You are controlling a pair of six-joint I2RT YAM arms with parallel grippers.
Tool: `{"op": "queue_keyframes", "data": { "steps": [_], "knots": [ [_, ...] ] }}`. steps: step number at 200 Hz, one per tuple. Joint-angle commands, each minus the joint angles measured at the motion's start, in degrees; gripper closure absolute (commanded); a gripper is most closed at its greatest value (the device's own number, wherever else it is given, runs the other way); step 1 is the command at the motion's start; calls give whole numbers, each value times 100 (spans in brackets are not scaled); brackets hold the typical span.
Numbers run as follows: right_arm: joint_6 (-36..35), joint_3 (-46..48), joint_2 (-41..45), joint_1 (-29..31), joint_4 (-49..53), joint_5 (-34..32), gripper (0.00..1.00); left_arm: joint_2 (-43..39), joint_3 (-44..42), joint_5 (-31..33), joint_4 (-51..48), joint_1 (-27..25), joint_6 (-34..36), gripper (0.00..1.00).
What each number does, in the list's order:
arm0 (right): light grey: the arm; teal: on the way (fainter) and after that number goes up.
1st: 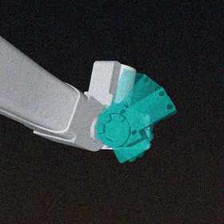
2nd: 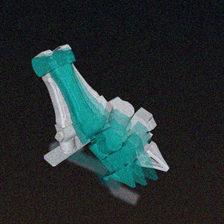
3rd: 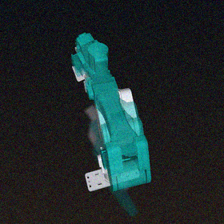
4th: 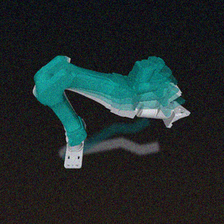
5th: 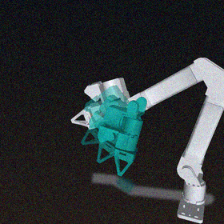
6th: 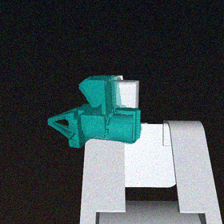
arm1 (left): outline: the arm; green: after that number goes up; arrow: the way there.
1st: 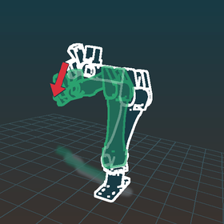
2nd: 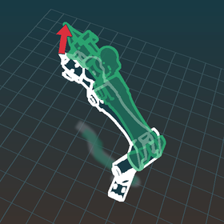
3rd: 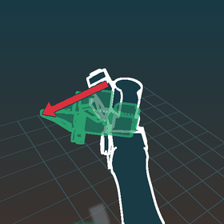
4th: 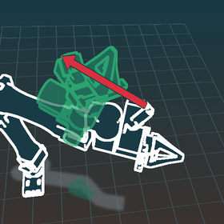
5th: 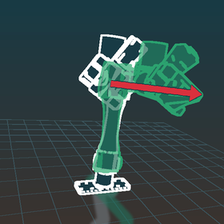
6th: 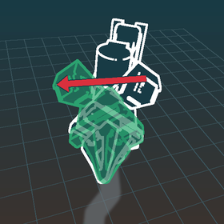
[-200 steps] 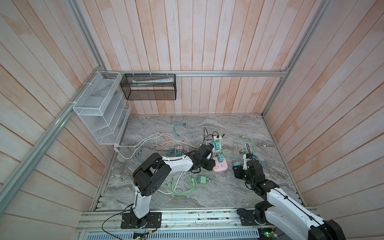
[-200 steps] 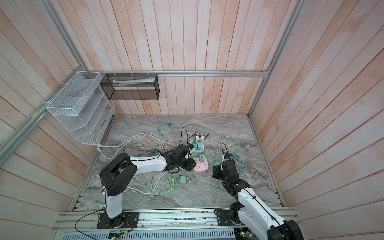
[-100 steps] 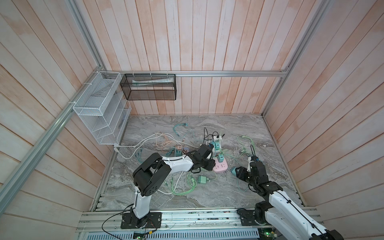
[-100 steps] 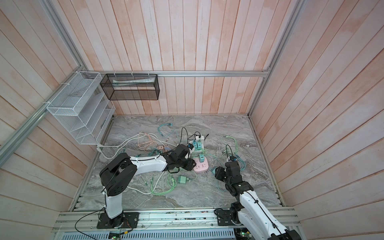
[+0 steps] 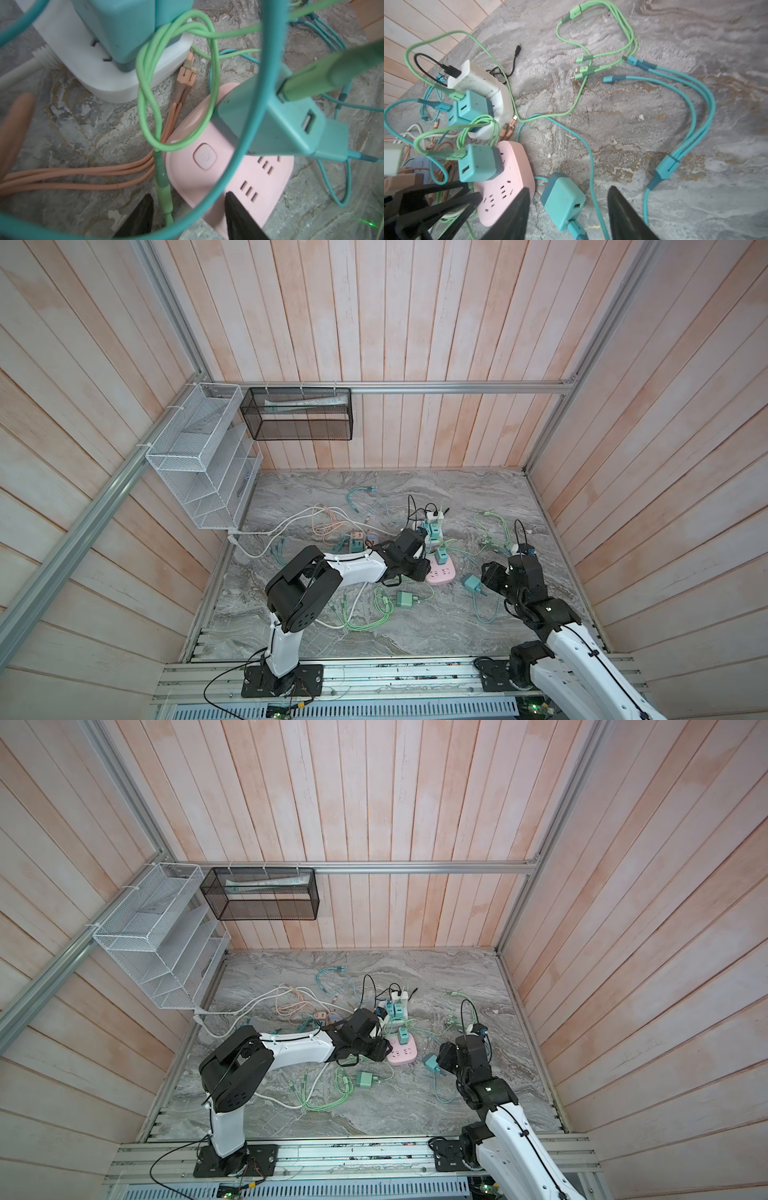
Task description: Pull the plug off the socket
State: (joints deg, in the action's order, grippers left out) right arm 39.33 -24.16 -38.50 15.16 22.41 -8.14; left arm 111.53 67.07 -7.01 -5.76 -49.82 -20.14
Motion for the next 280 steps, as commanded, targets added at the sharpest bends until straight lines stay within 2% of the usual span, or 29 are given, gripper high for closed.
{"op": "queue_keyframes", "data": {
  "steps": [1, 45, 72, 91, 123, 173, 226, 258, 280],
  "knots": [
    [66, -201, 44, -34, 435, -375, 35, 124, -97, 154, -814, 1, 134, 43],
    [64, -468, 97, -33, 646, -649, 33, 106, -106, 171, -822, 1, 155, 43],
    [-306, -576, -45, 77, 310, -335, 34, 137, -62, 147, -816, 3, 162, 43],
    [-551, -573, -237, 590, -102, -346, 36, 166, -19, 139, -822, 4, 159, 43],
    [-950, -351, -476, 1879, -1019, -1068, 38, 159, -18, 156, -826, 9, 135, 43],
    [-1257, -272, -1419, 2377, -1748, -848, 46, 180, 8, 171, -848, 8, 157, 43],
    [-1410, -3, -2132, 2501, -2806, -512, 48, 160, -36, 200, -861, 4, 158, 43],
    [-1485, -40, -2507, 2501, -2955, -548, 50, 159, -18, 201, -857, 4, 167, 43],
    [-1549, -28, -2713, 2496, -3194, -605, 56, 168, -21, 226, -862, 2, 166, 43]
  ]
}}
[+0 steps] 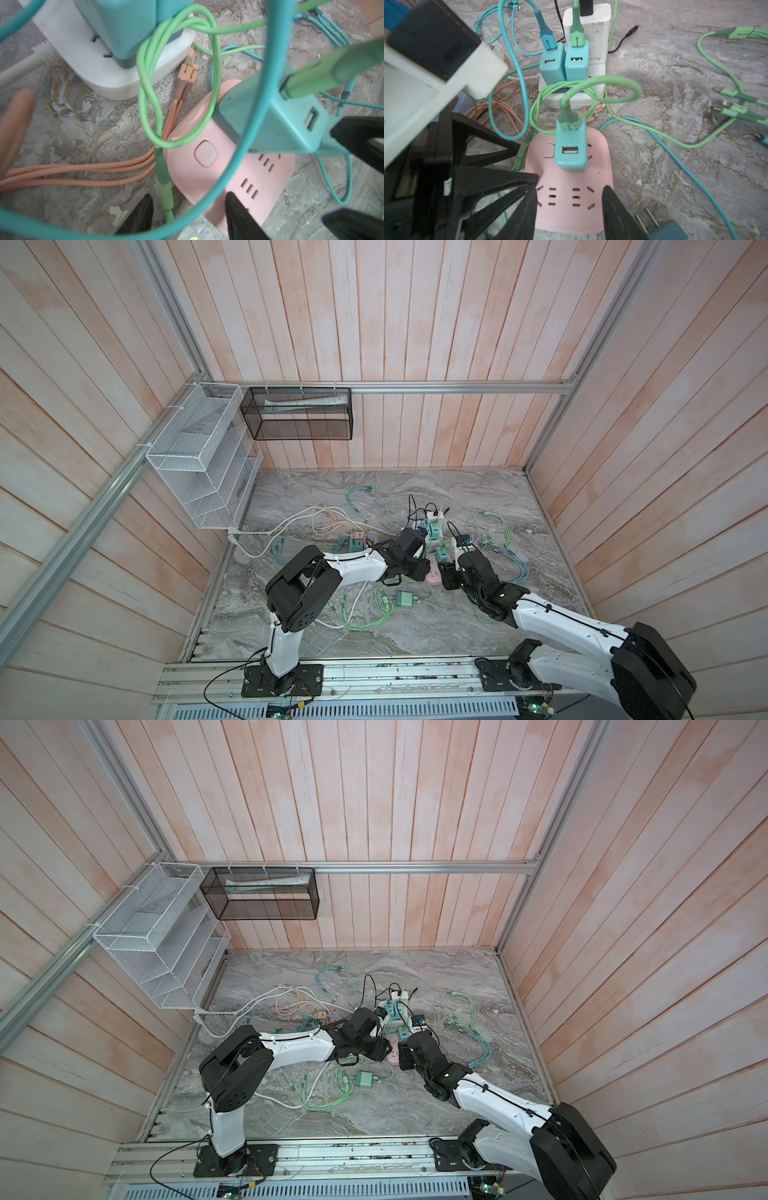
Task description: Pull the plug off the socket
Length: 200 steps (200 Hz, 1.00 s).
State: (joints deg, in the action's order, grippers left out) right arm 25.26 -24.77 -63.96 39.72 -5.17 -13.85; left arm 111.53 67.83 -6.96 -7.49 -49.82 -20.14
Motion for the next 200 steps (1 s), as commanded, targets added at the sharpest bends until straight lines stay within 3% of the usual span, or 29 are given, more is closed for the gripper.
{"op": "queue_keyframes", "data": {
  "steps": [1, 91, 200],
  "knots": [
    [-147, 34, -177, 42, -447, -33, 56, 168, -96, 222, -691, 1, 167, 43],
    [-473, -467, -1277, 44, -582, -114, 62, 183, -111, 258, -695, 5, 166, 43],
    [-687, -519, -1534, 43, -893, -124, 73, 324, 16, 230, -770, 3, 164, 43]
  ]
}}
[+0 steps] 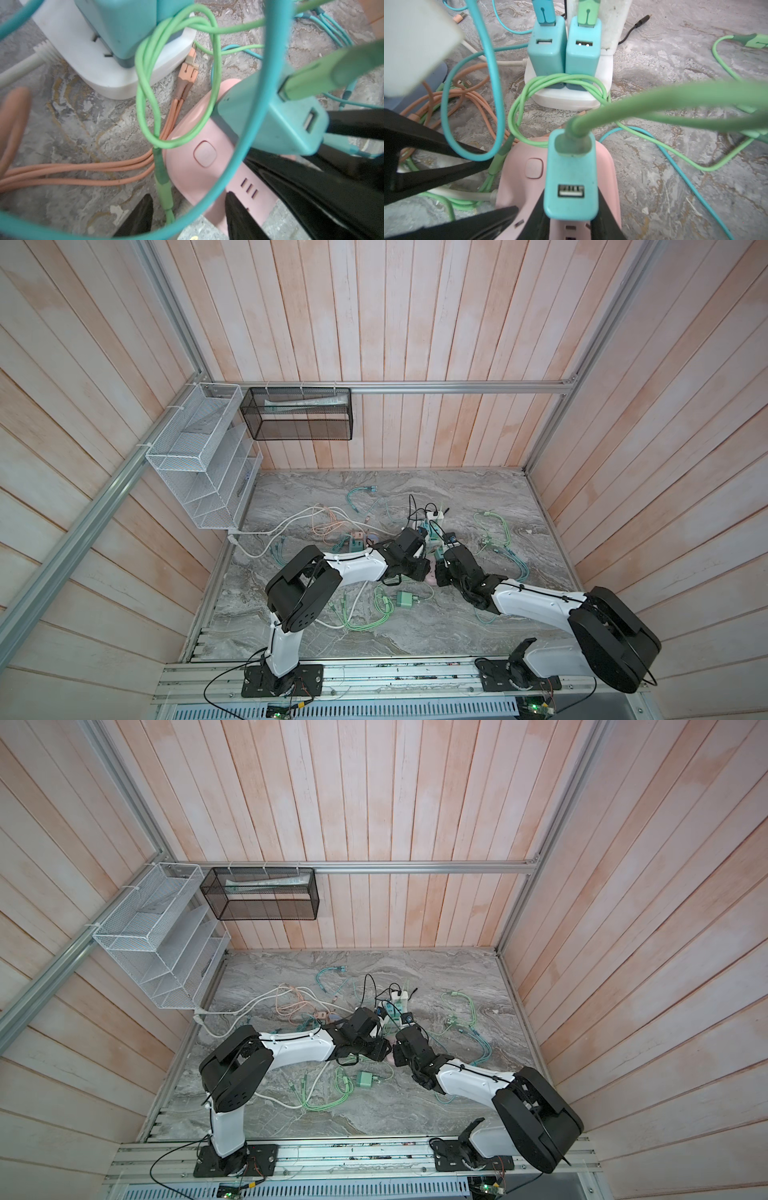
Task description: Pull the plug off the socket
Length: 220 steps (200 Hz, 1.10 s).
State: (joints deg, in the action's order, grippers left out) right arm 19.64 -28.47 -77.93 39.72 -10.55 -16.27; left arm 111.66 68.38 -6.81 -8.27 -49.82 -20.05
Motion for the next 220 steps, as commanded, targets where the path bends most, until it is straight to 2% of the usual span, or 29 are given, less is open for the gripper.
{"op": "queue_keyframes", "data": {
  "steps": [1, 26, 42, 74, 109, 163, 220],
  "knots": [
    [-126, -150, -140, 44, -358, 126, 73, 312, -37, 215, -692, 1, 157, 43],
    [-189, -166, -222, 35, -427, 151, 62, 309, -29, 220, -706, -7, 156, 43],
    [-227, -184, -249, 29, -428, 142, 60, 304, -40, 222, -706, -5, 158, 42],
    [-248, -112, -156, -106, -425, 71, 60, 306, -35, 224, -728, -4, 165, 42],
    [-354, 69, 90, -249, -763, 332, 60, 323, -30, 198, -702, -4, 159, 43],
    [-613, -211, -334, -261, -552, 633, 68, 321, -23, 215, -748, -3, 157, 42],
    [-566, -141, -297, -261, -447, 539, 69, 344, -3, 193, -730, -6, 146, 43]
  ]
}}
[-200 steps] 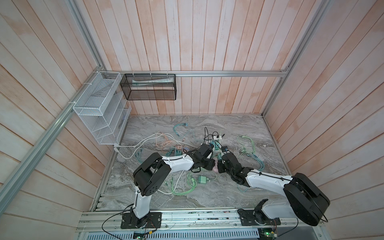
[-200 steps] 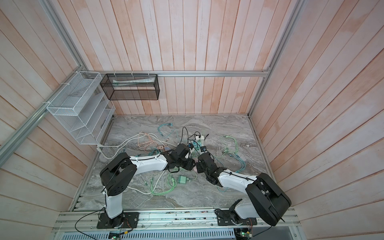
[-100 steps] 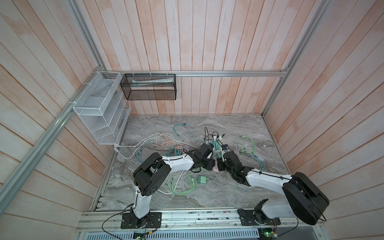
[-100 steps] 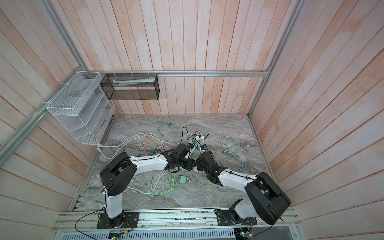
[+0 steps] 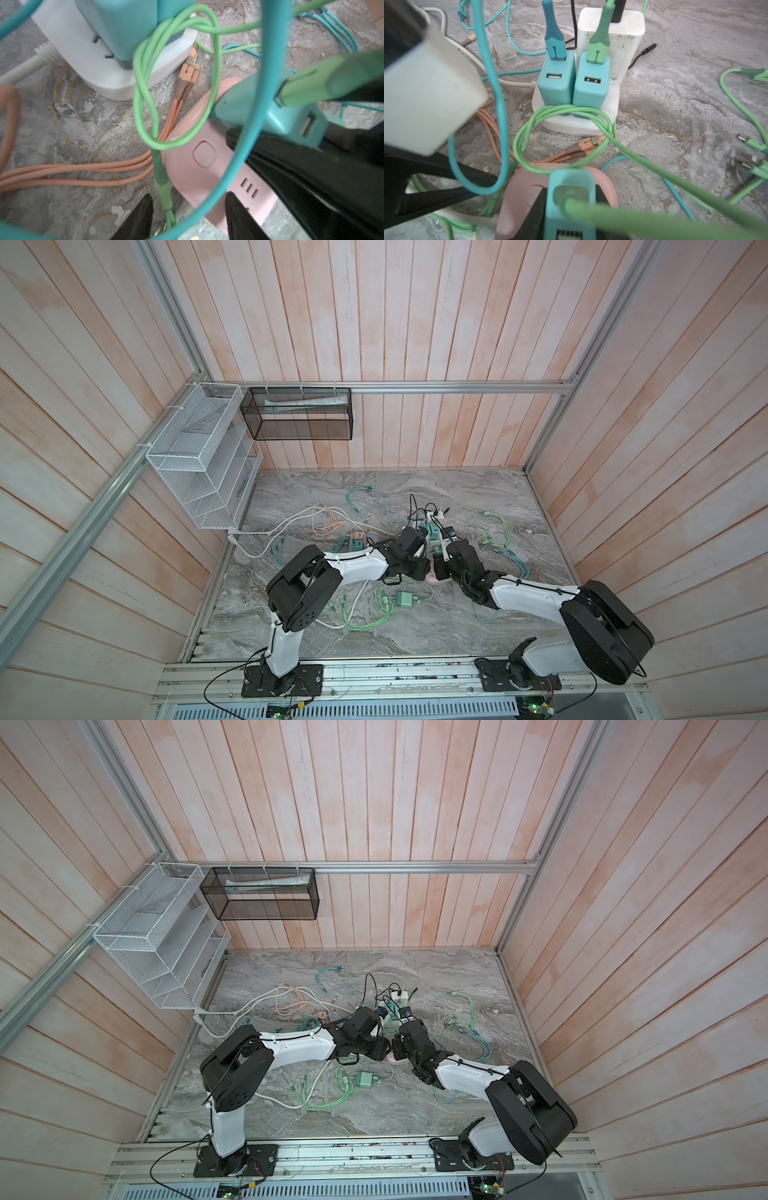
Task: Pull the plug off the socket
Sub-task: 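Close the right gripper on the teal charger while the left gripper holds the pink strip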
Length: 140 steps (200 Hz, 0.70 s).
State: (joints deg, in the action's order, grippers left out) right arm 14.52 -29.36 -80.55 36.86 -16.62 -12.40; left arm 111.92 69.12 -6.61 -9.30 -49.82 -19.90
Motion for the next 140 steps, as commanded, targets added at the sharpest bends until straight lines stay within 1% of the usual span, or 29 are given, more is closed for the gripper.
{"op": "queue_keyframes", "data": {
  "steps": [1, 19, 36, 52, 79, 96, 109, 140],
  "knots": [
    [-59, -56, -37, 24, 160, 151, 70, 320, -76, 171, -627, -8, 129, 43],
    [-99, -96, -73, 29, 185, 197, 79, 335, -55, 173, -639, -2, 137, 43],
    [-157, -154, -107, 36, 241, 245, 81, 363, 3, 169, -699, -1, 144, 43],
    [-224, -199, -101, 73, 332, 185, 87, 444, 119, 155, -806, 21, 148, 43],
    [-283, -212, -16, 110, 424, 129, 94, 473, 204, 105, -820, 23, 142, 43],
    [-245, -124, 64, 111, 402, 109, 96, 408, 138, 110, -740, 42, 81, 42],
    [-206, -35, 129, 111, 349, 113, 98, 350, 2, -34, -591, 113, -14, 42],
    [-187, 63, 249, 111, 305, 135, 99, 368, -47, -99, -613, 177, 12, 42]
  ]
}}
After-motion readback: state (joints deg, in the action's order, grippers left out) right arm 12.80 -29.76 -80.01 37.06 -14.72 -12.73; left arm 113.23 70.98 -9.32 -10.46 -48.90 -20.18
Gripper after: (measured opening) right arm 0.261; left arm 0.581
